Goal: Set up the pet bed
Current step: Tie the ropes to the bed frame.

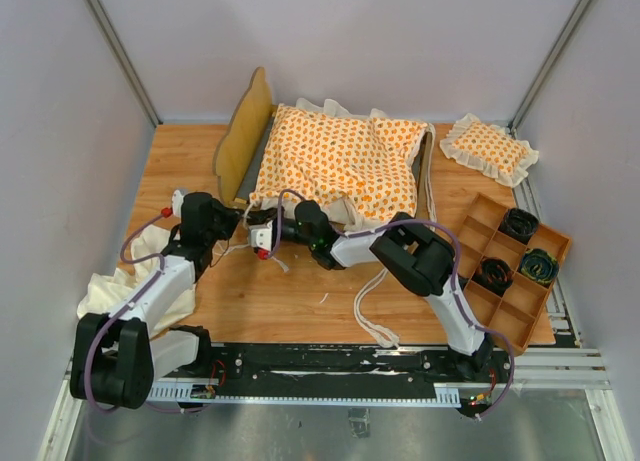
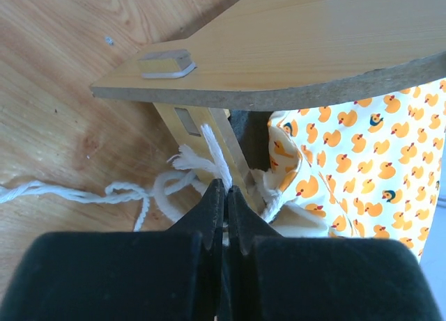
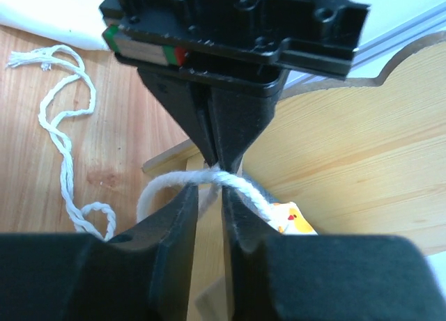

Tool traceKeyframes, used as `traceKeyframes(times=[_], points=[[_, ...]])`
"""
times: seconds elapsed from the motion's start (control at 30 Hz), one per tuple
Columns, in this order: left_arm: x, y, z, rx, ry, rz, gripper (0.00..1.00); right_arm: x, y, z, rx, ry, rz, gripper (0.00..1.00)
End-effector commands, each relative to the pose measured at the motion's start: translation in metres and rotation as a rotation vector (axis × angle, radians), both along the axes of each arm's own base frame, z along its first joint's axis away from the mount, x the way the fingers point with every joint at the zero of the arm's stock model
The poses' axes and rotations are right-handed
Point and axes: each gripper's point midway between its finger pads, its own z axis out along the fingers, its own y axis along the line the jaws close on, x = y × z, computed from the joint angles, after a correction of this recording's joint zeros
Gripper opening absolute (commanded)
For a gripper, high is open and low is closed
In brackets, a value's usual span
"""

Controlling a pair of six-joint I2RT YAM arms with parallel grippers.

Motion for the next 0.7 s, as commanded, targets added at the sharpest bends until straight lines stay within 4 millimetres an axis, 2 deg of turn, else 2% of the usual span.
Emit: traceKeyframes(times=[0.0, 0.1, 0.2, 0.4, 0.53, 0.6, 0.67], points=[[0.007, 0.011, 0.028, 0.06, -0.096, 0.033, 0.0, -0.005, -0.003, 0.025, 0.071, -0.007, -0.037, 0.29], [0.007, 0.02, 0.04, 0.132, -0.135, 0.042, 0.0, 0.003, -0.014, 0.023, 0.104, 0.113, -0.129, 0.44], [0.008, 0.026, 0.049, 0.193, -0.16, 0.049, 0.0, 0.0, -0.023, 0.016, 0.107, 0.277, -0.176, 0.47], [0.011, 0.032, 0.058, 0.285, -0.195, 0.028, 0.0, -0.023, -0.04, -0.004, 0.167, 0.636, -0.251, 0.37], [0.01, 0.035, 0.071, 0.339, -0.232, 0.021, 0.0, -0.024, -0.042, -0.018, 0.261, 0.91, -0.361, 0.33], [0.01, 0.038, 0.074, 0.355, -0.241, 0.027, 0.0, -0.023, -0.039, -0.032, 0.279, 1.038, -0.443, 0.29], [0.009, 0.038, 0.077, 0.378, -0.248, 0.017, 0.0, -0.02, -0.036, -0.038, 0.307, 1.098, -0.517, 0.27]])
